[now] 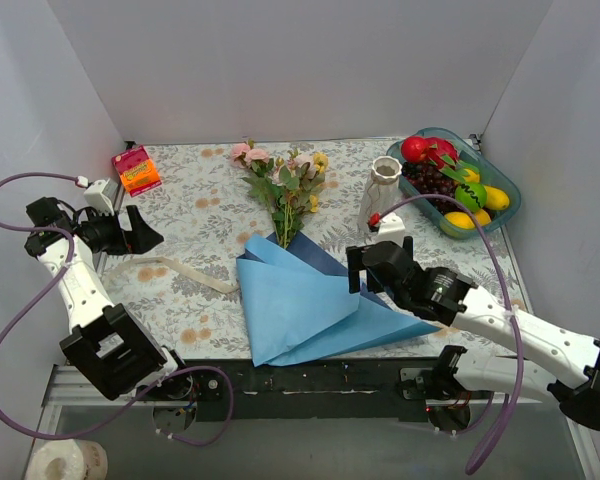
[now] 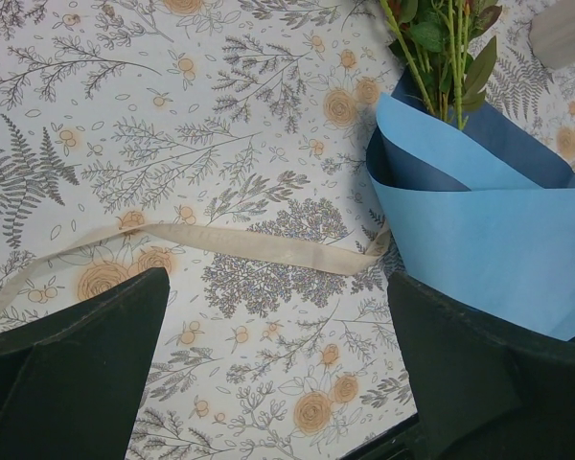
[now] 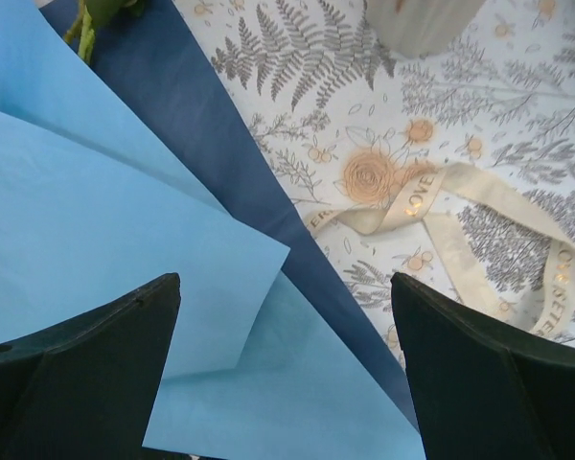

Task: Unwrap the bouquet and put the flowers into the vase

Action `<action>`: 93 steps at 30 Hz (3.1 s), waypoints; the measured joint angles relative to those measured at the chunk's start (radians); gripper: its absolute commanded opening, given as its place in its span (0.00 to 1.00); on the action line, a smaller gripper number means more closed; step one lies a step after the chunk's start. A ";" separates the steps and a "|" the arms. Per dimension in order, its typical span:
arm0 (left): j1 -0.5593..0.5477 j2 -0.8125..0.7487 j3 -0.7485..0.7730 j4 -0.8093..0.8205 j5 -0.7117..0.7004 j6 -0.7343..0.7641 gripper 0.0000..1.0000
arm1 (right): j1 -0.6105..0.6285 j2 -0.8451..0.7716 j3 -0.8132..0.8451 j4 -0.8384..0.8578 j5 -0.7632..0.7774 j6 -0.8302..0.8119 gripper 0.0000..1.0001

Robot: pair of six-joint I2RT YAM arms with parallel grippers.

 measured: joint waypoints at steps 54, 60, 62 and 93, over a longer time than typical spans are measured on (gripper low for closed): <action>0.000 -0.049 0.225 -0.238 0.124 0.029 0.98 | -0.111 0.280 0.218 0.368 -0.575 -0.061 0.49; 0.000 -0.049 0.236 -0.271 0.131 0.047 0.98 | -0.139 0.258 0.310 0.267 -0.507 -0.130 0.96; 0.000 -0.049 0.236 -0.276 0.132 0.049 0.98 | -0.192 0.185 0.270 0.247 -0.486 -0.134 0.97; 0.000 -0.054 0.252 -0.282 0.119 0.051 0.98 | -0.232 0.046 -0.340 0.522 -0.705 -0.004 0.02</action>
